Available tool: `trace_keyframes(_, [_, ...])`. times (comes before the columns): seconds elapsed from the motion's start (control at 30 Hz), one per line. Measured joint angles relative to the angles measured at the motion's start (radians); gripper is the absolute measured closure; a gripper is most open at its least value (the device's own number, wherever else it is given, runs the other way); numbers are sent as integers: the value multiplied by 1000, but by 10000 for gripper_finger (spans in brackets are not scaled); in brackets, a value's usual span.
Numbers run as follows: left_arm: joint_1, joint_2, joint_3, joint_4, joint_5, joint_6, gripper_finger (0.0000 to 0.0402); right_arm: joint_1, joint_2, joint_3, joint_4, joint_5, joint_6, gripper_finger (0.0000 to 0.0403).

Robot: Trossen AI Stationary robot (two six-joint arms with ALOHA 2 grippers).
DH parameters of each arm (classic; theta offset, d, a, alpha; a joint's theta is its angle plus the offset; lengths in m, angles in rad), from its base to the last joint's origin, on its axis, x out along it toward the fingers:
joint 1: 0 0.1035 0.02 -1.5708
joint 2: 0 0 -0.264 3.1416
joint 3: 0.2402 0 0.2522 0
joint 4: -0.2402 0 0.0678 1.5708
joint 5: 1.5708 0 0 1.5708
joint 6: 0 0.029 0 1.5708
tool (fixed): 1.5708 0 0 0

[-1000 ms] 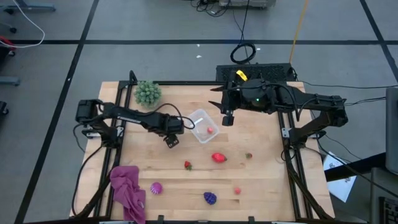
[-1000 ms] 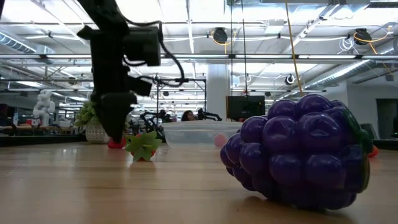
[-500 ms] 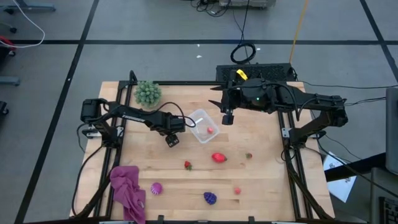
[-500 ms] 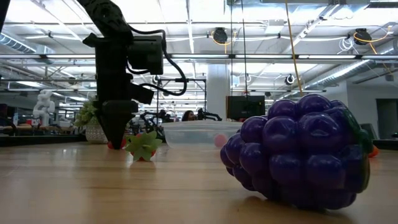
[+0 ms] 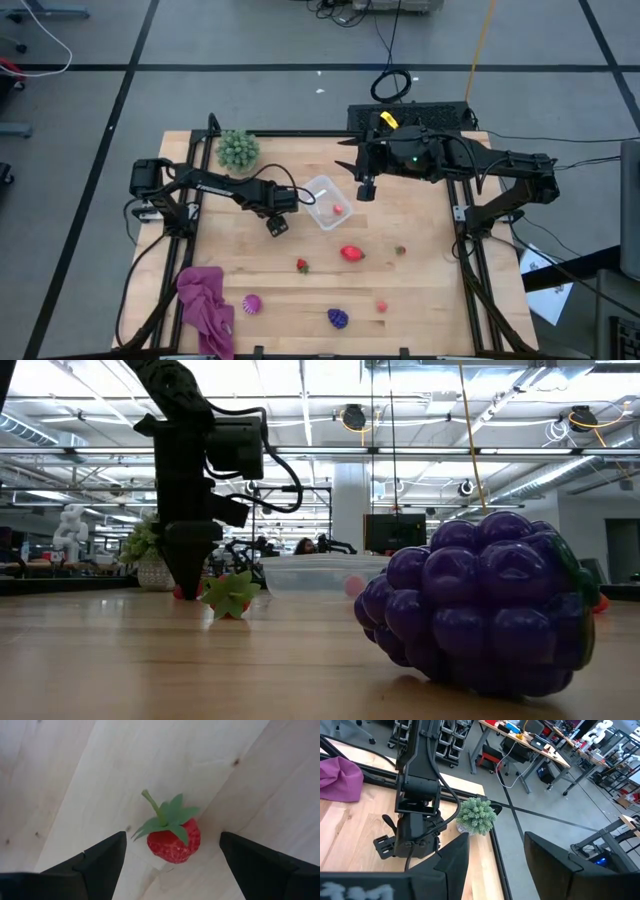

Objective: Pick and placing Produce into tupperware
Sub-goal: Put the left strawberry into the transparent bin

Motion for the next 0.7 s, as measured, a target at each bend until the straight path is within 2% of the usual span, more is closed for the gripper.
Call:
trace_keyframes(0.1, [0, 0, 0, 1, 1, 1, 81, 0, 0, 0, 0, 0, 0, 222])
trace_keyframes(0.4, [-1, 1, 0, 8, 14, 0, 160, 0, 0, 0, 0, 0, 0, 222])
trace_keyframes(0.7, [-2, 2, 0, 8, 14, 0, 195, 0, 0, 0, 0, 0, 1, 222])
